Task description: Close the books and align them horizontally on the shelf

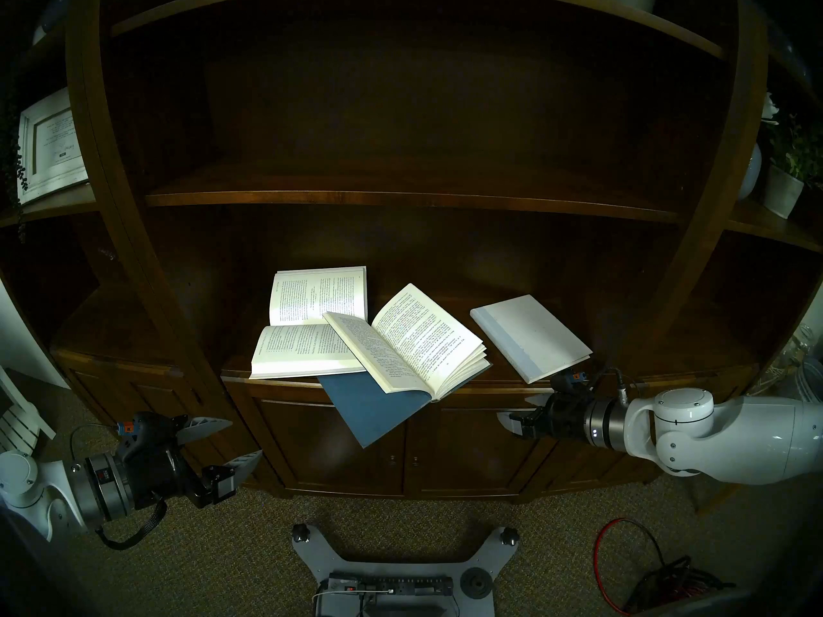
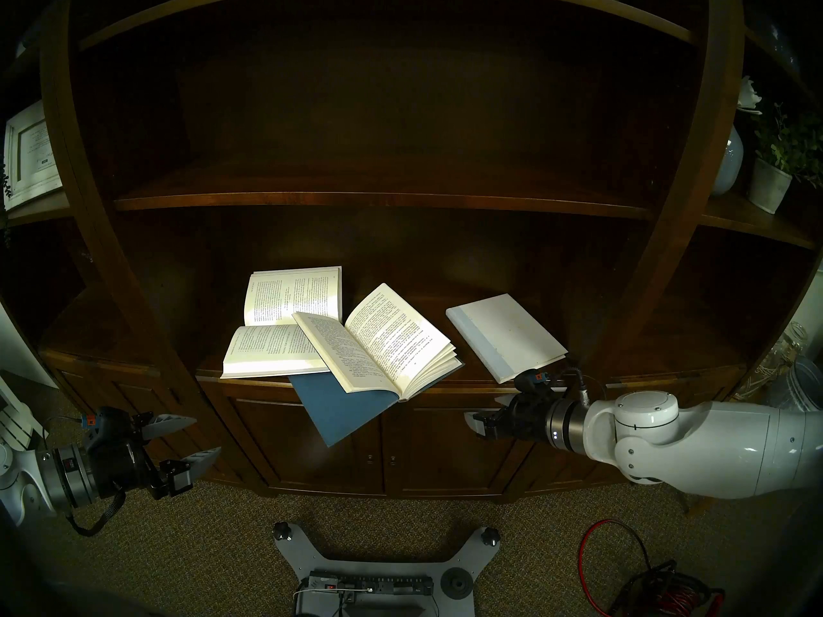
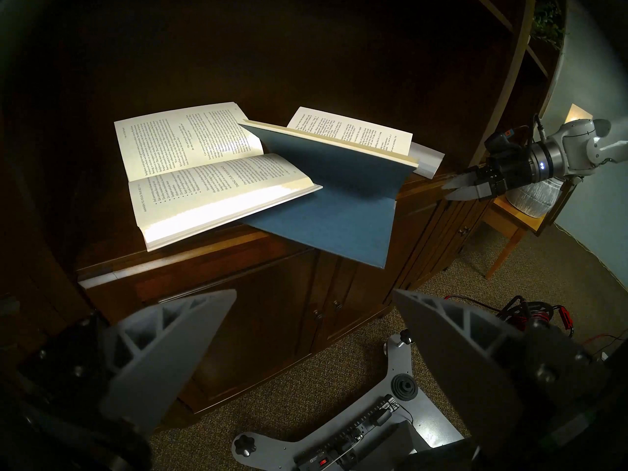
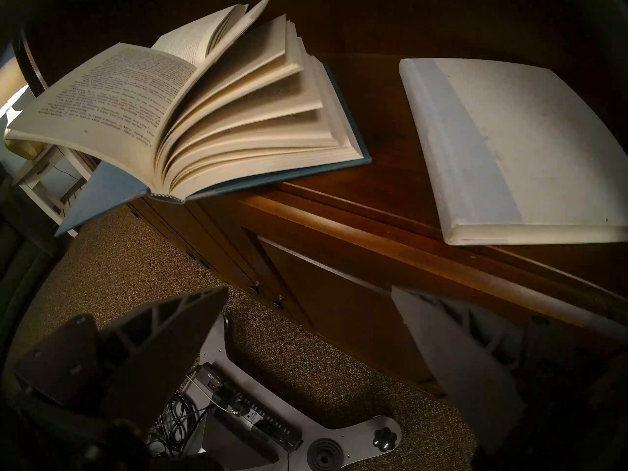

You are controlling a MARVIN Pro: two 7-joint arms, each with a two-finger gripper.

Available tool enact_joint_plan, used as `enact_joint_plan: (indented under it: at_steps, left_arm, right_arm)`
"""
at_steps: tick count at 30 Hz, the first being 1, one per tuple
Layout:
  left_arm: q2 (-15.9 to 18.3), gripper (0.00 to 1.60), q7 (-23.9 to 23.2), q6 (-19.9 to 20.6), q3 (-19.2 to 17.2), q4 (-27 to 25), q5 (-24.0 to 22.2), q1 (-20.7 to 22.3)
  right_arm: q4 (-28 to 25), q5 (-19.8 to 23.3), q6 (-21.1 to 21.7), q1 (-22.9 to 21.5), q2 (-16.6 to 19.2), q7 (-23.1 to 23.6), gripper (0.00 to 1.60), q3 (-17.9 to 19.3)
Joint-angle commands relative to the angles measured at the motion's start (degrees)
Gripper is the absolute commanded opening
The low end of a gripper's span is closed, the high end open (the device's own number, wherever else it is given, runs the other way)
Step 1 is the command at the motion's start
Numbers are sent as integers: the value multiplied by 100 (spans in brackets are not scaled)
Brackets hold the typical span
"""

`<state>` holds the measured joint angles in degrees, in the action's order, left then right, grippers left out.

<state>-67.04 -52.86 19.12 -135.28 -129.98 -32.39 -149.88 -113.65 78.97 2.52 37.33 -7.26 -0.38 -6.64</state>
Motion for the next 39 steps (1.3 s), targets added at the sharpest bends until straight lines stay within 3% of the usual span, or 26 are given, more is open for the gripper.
enact_joint_plan:
  at_steps: [1,10,23,31,39]
  left_arm:
    - [22,160,37,19,36,-54,17,37]
    - [-85,160,202,226,179,-278,75,-31]
    - [-492,160,1363,1503,1010,-1002,207,-33]
    - [-627,160,2385,2523,1448,-960,290,703]
    - [-497,160,3255,2762,1794,-882,-2,1202]
  right_arm:
    - [-6,5,-20,-101,-1,1,160,98]
    - [-6,5,-22,-107,-1,0,160,91]
    - [-6,4,-25,-111,-1,-1,160,84]
    - [-6,3,-26,-112,-2,-2,160,81]
    - [-5,2,-27,-113,-2,-2,160,78]
